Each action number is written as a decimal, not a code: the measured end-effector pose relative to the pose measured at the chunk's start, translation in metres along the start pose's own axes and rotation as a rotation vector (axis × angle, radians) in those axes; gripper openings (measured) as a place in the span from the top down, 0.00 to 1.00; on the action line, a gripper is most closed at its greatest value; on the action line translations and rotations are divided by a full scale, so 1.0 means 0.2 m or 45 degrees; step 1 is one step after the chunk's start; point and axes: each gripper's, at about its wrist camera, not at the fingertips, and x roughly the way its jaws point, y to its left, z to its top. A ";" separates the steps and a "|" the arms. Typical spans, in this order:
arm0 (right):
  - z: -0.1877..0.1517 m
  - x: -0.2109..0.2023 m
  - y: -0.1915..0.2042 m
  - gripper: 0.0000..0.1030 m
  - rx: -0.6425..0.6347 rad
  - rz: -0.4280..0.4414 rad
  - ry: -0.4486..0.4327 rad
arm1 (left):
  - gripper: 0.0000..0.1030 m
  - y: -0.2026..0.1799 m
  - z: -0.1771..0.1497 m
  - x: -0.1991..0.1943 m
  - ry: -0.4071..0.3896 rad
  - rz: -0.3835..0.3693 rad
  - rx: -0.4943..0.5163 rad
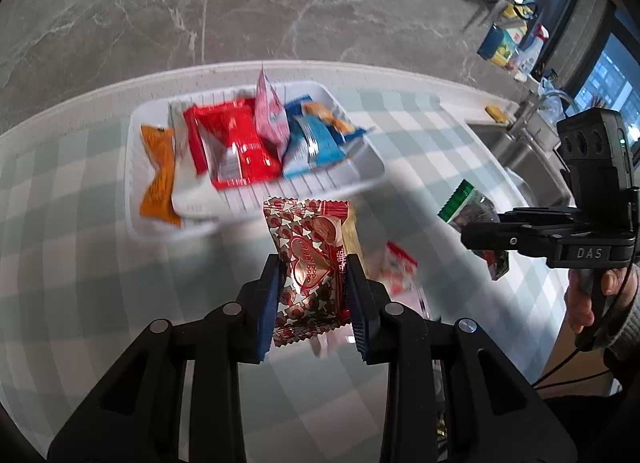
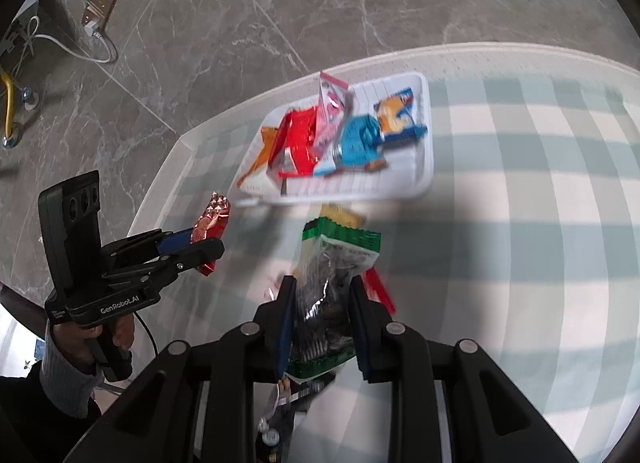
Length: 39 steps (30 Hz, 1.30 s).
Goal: Organize snacks
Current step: 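Carry the red-white wafer packet and green bag over the white tray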
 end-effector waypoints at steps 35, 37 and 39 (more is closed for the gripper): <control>0.86 0.51 -0.19 0.73 -0.007 -0.029 0.024 | 0.72 0.61 0.50 0.35 -0.017 0.126 -0.182; 0.87 0.53 -0.19 0.73 -0.007 -0.032 0.030 | 0.72 0.60 0.50 0.36 -0.013 0.136 -0.185; 0.88 0.55 -0.20 0.73 -0.007 -0.036 0.033 | 0.72 0.61 0.50 0.38 -0.011 0.144 -0.189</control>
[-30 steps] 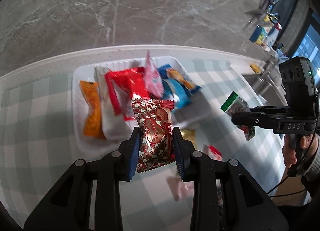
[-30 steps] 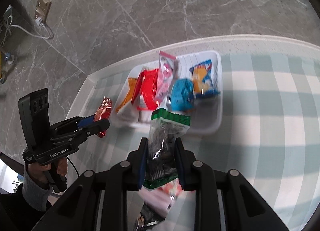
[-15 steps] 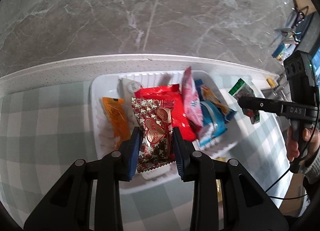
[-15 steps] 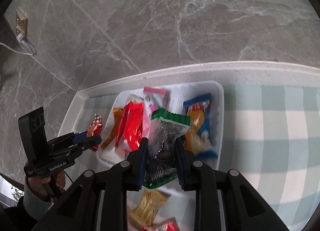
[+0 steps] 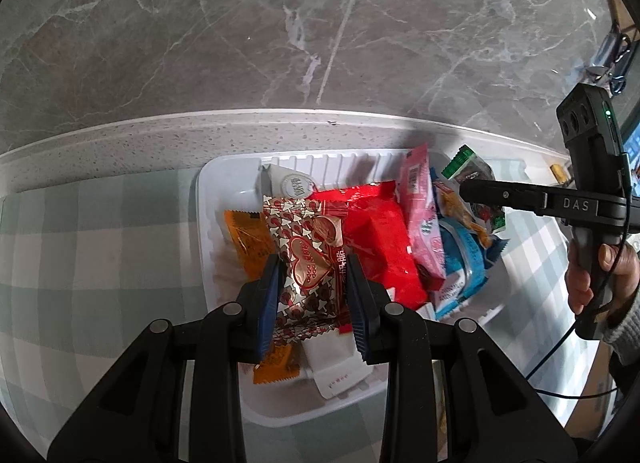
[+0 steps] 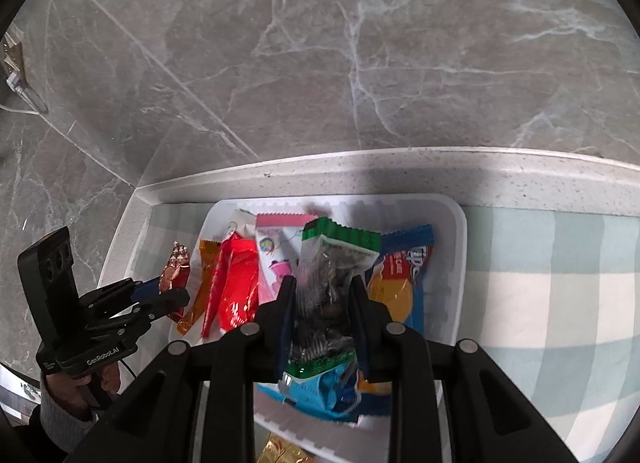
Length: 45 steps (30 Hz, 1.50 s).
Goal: Organize snacks
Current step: 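Carry the red-white wafer packet and green bag over the white tray, then lower both packets into the tray and open both tools, then move both tools back toward the remaining snack packets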
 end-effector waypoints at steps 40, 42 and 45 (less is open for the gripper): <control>-0.20 -0.28 0.20 0.56 -0.101 -0.092 -0.154 | 0.48 -0.18 -0.08 -0.23 -0.104 0.154 0.108; -0.25 -0.31 0.23 0.56 -0.104 -0.095 -0.156 | 0.47 -0.21 -0.10 -0.27 -0.107 0.157 0.126; -0.33 -0.36 0.25 0.55 -0.115 -0.099 -0.156 | 0.46 -0.25 -0.14 -0.30 -0.111 0.152 0.142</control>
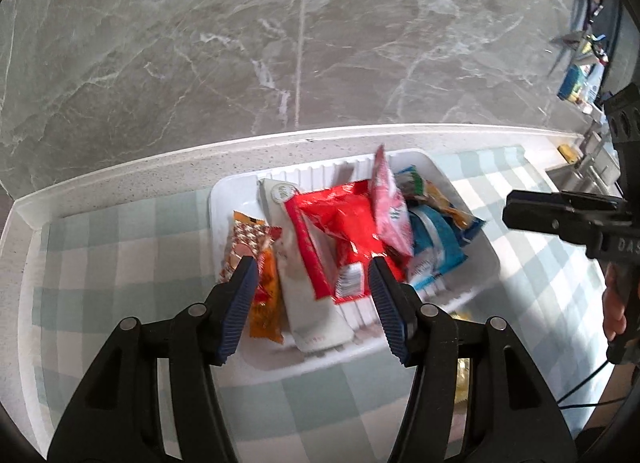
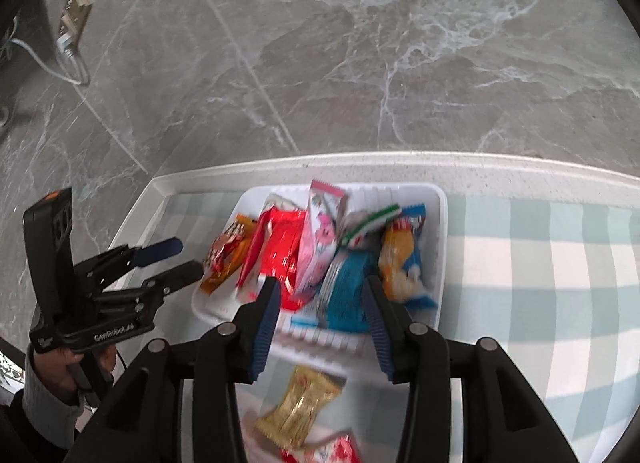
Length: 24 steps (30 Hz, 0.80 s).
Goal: Organize snacks
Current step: 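Move both tools back toward the remaining snack packets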
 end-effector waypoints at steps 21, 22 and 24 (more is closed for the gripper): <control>-0.47 -0.27 0.14 0.54 -0.059 -0.019 0.040 | 0.46 -0.31 -0.34 -0.28 0.035 -0.088 0.104; -0.49 -0.28 0.14 0.54 -0.066 -0.020 0.045 | 0.46 -0.32 -0.36 -0.29 0.038 -0.094 0.108; -0.53 -0.29 0.15 0.54 -0.076 -0.019 0.051 | 0.46 -0.35 -0.40 -0.31 0.050 -0.106 0.117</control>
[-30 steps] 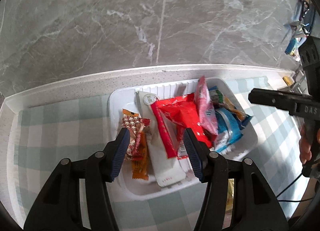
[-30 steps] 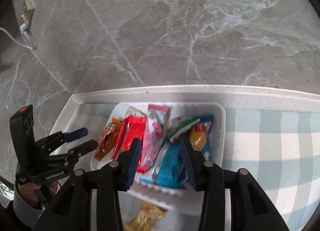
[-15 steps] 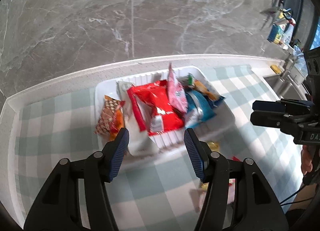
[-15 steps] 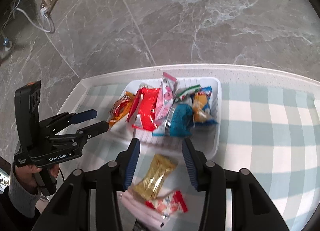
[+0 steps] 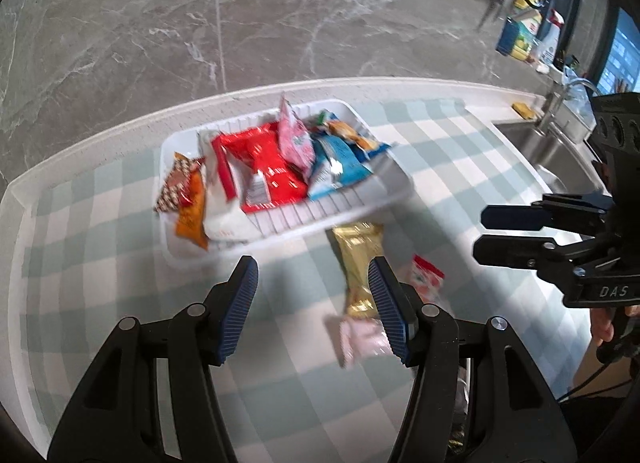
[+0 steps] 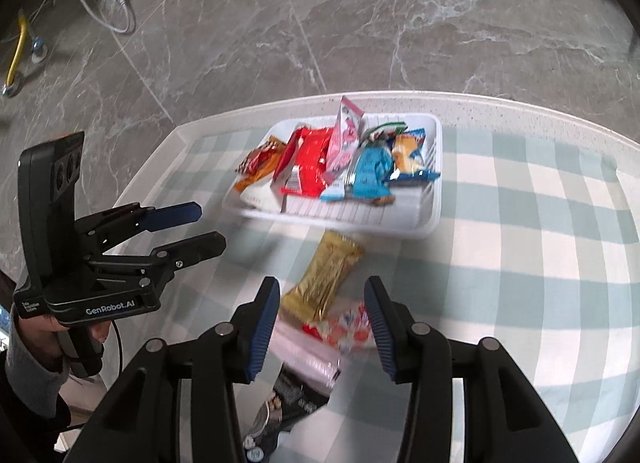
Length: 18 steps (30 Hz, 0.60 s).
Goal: Organize snacks
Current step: 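Move both tools back toward the remaining snack packets, then grasp the black snack bag with the left tool while the right tool grasps the pink-white packet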
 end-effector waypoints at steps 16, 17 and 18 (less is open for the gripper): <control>-0.27 -0.08 -0.02 0.54 -0.013 -0.008 0.040 | 0.46 -0.35 -0.39 0.02 0.193 -0.172 0.072; -0.29 -0.09 -0.02 0.54 -0.010 -0.009 0.041 | 0.46 -0.37 -0.41 0.03 0.210 -0.186 0.073; -0.30 -0.09 -0.03 0.54 -0.007 -0.012 0.042 | 0.46 -0.39 -0.43 0.04 0.226 -0.195 0.074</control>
